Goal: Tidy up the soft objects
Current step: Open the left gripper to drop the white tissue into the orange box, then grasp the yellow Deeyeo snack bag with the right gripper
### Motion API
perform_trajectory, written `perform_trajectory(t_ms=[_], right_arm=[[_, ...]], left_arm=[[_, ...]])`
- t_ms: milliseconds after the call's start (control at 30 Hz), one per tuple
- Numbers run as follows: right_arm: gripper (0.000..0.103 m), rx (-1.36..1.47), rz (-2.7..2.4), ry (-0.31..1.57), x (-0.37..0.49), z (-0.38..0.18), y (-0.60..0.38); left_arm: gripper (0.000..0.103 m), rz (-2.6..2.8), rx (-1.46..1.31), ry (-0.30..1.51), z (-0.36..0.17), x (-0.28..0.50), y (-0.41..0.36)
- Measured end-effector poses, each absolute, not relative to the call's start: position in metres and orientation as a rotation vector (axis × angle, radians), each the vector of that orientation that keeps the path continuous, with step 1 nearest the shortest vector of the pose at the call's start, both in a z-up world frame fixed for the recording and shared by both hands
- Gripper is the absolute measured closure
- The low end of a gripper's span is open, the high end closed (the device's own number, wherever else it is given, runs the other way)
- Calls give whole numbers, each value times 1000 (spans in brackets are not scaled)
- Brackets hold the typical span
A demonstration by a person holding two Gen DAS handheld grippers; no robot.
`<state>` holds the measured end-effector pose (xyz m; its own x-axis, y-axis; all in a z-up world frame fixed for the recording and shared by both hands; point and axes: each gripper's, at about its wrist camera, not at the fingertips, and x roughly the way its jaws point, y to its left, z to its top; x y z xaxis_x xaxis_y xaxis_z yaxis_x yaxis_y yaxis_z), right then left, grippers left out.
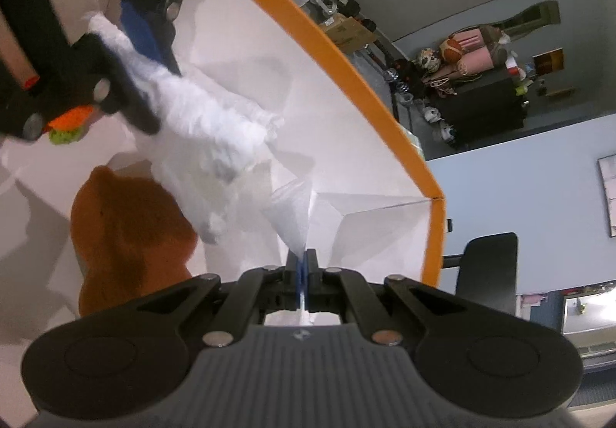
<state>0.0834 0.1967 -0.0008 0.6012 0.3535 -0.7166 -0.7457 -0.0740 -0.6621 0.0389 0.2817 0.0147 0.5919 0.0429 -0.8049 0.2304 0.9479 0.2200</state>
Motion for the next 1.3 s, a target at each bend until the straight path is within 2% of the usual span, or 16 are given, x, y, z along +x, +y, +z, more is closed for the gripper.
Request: perform_trajectory(t_ms=[167, 233, 300, 367, 533, 600, 1300], right_arm=[[103, -1381, 966, 403, 80, -14, 202], [94, -1362, 985, 436, 80, -15, 203], [66, -1349, 977, 430, 80, -13, 203], [64, -1304, 984, 428, 80, -5, 200], [56, -1285, 979, 419, 77, 7, 193], [50, -1273, 989, 422, 75, 14, 189], [49, -1187, 930, 331, 52, 78, 105]], left_arm=[[79, -119, 335, 952, 12, 37, 279], [66, -120, 334, 959, 11, 37, 278], [42, -120, 338, 949, 14, 36, 278], [37, -123, 350, 935, 18, 31, 275], [36, -130, 359, 914, 31, 23, 268], [36, -133, 360, 905, 36, 19, 265], [34, -173, 401, 802, 68, 8, 216]])
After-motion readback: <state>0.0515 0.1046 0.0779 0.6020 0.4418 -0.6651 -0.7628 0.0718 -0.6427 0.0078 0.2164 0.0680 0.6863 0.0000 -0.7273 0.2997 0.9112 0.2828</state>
